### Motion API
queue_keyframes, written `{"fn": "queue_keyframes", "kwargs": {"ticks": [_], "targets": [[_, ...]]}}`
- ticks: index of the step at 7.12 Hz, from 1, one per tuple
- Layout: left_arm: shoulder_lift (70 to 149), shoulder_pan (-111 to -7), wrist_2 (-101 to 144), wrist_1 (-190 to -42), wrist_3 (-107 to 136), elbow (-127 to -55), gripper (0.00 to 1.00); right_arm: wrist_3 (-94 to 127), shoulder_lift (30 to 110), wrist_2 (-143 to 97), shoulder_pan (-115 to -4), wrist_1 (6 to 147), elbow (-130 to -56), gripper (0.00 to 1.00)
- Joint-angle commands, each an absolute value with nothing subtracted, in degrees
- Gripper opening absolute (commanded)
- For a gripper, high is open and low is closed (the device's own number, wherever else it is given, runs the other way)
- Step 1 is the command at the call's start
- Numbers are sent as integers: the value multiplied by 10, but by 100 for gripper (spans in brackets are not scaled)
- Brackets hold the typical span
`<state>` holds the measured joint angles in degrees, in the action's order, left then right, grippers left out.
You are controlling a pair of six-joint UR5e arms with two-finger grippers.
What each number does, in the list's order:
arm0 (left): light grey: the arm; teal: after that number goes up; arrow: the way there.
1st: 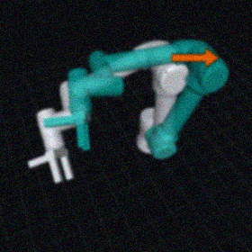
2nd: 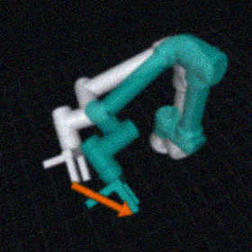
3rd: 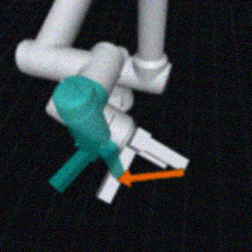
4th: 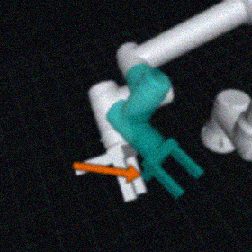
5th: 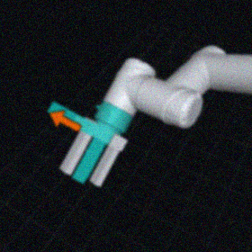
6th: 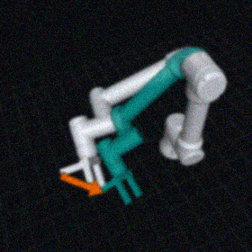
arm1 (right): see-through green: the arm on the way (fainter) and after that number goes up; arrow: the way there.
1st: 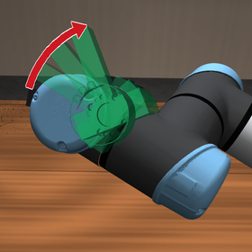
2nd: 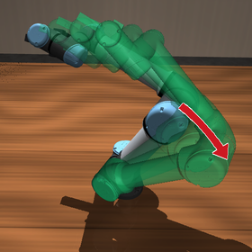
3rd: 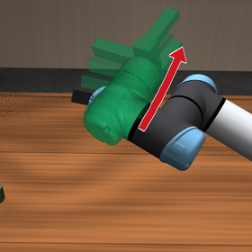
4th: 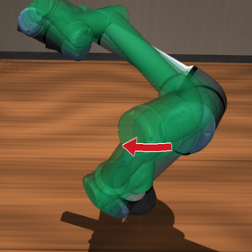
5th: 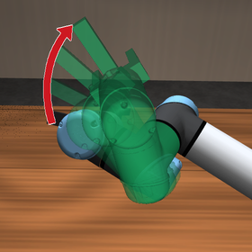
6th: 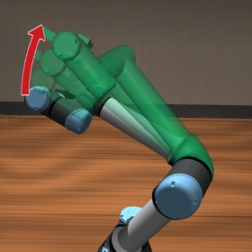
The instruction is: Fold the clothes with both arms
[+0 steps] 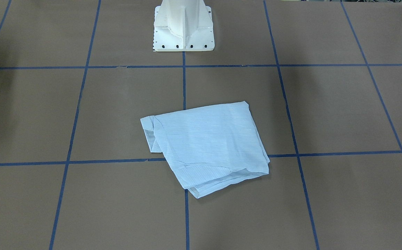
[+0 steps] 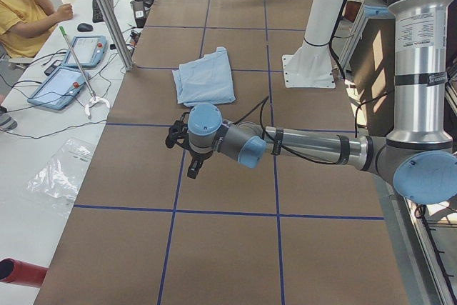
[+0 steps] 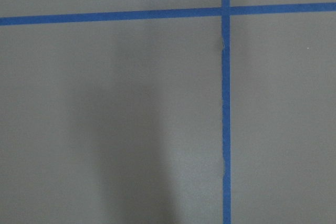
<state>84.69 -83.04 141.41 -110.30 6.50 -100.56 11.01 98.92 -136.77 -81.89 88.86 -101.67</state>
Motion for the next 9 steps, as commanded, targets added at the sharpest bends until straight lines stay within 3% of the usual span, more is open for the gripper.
{"fn": "queue_keyframes", "kwargs": {"ticks": [1,9], "targets": [[848,-831,1412,-1102,66,-1005,100,110,991,-1369,-830,888,-1022,100],[850,-831,1411,-1103,69,-1005,100,112,991,-1383,-834,889,-1027,100]]}}
